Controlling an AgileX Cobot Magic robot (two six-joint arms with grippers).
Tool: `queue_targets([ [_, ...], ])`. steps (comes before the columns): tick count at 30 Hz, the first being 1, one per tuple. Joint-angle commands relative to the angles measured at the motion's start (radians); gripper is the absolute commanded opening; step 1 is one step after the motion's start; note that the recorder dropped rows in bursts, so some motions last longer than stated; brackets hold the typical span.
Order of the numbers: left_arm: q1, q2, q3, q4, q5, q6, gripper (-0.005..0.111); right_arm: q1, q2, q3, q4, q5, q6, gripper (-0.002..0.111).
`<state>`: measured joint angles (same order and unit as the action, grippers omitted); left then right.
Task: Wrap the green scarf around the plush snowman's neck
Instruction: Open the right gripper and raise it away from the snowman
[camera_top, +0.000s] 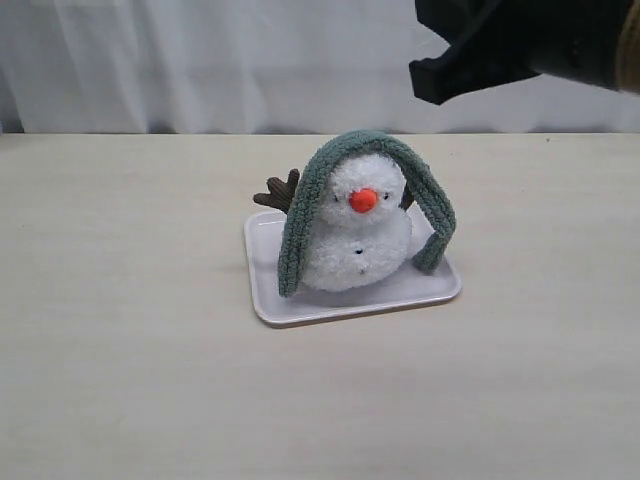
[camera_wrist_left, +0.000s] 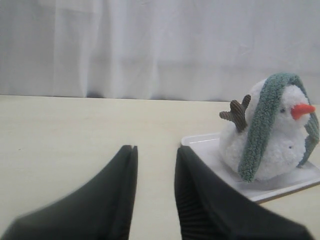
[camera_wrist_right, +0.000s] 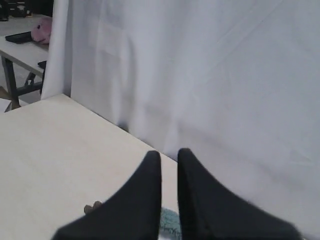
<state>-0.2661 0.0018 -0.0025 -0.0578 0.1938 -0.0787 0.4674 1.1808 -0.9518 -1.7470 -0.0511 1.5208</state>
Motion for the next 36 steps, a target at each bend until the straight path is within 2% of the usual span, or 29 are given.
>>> queue_targets([
  [1, -0.002, -0.002, 0.003, 0.004, -0.013, -0.005, 0.027, -0.001, -0.050, 0.067, 0.003, 0.028, 0.141, 0.004],
  [3, -0.002, -0.002, 0.003, 0.004, -0.013, -0.005, 0.027, -0.021, -0.030, 0.069, 0.003, -0.012, 0.244, 0.004],
  [5, -0.002, -0.002, 0.003, 0.004, -0.013, -0.005, 0.027, -0.084, 0.025, 0.043, 0.003, -0.116, 0.314, 0.004],
  [7, -0.002, -0.002, 0.003, 0.004, -0.013, -0.005, 0.027, -0.199, 0.102, -0.004, 0.003, -0.305, 0.383, 0.004],
  [8, -0.002, -0.002, 0.003, 0.004, -0.013, -0.005, 0.027, -0.294, 0.154, -0.042, 0.003, -0.440, 0.432, 0.004],
  [10, -0.002, -0.002, 0.003, 0.004, -0.013, -0.005, 0.027, -0.404, 0.212, -0.086, 0.003, -0.563, 0.439, 0.004],
  [14, -0.002, -0.002, 0.003, 0.088, -0.015, 0.004, 0.027, -0.506, 0.225, -0.088, 0.003, -0.523, 0.340, 0.005],
  [17, -0.002, -0.002, 0.003, 0.083, -0.061, 0.001, 0.027, -0.513, 0.225, -0.088, 0.003, -0.493, 0.333, 0.016],
  [19, -0.002, -0.002, 0.003, 0.081, -0.206, 0.001, 0.027, -0.513, 0.226, -0.088, 0.003, -0.448, 0.333, 0.036],
  [21, -0.002, -0.002, 0.003, 0.058, -0.311, -0.015, 0.027, -0.511, 0.226, -0.088, 0.003, -0.440, 0.337, 0.043],
  [26, -0.002, -0.002, 0.003, 0.048, -0.476, -0.127, 0.027, -0.511, 0.226, -0.088, 0.003, -0.457, 0.341, 0.043],
  [31, -0.002, -0.002, 0.003, 0.049, -0.496, -0.136, 0.026, -0.511, 0.226, -0.088, 0.003, -0.481, 0.341, 0.043],
  [32, -0.002, -0.002, 0.003, 0.047, -0.498, -0.149, 0.023, -0.511, 0.226, -0.088, 0.003, -0.489, 0.341, 0.043],
  [35, -0.002, -0.002, 0.003, 0.091, -0.483, -0.165, 0.000, -0.511, 0.226, -0.088, 0.003, -0.507, 0.341, 0.043],
  [36, -0.002, 0.003, -0.003, 0.120, -0.487, -0.165, 0.000, -0.511, 0.226, -0.088, 0.003, -0.520, 0.341, 0.043],
])
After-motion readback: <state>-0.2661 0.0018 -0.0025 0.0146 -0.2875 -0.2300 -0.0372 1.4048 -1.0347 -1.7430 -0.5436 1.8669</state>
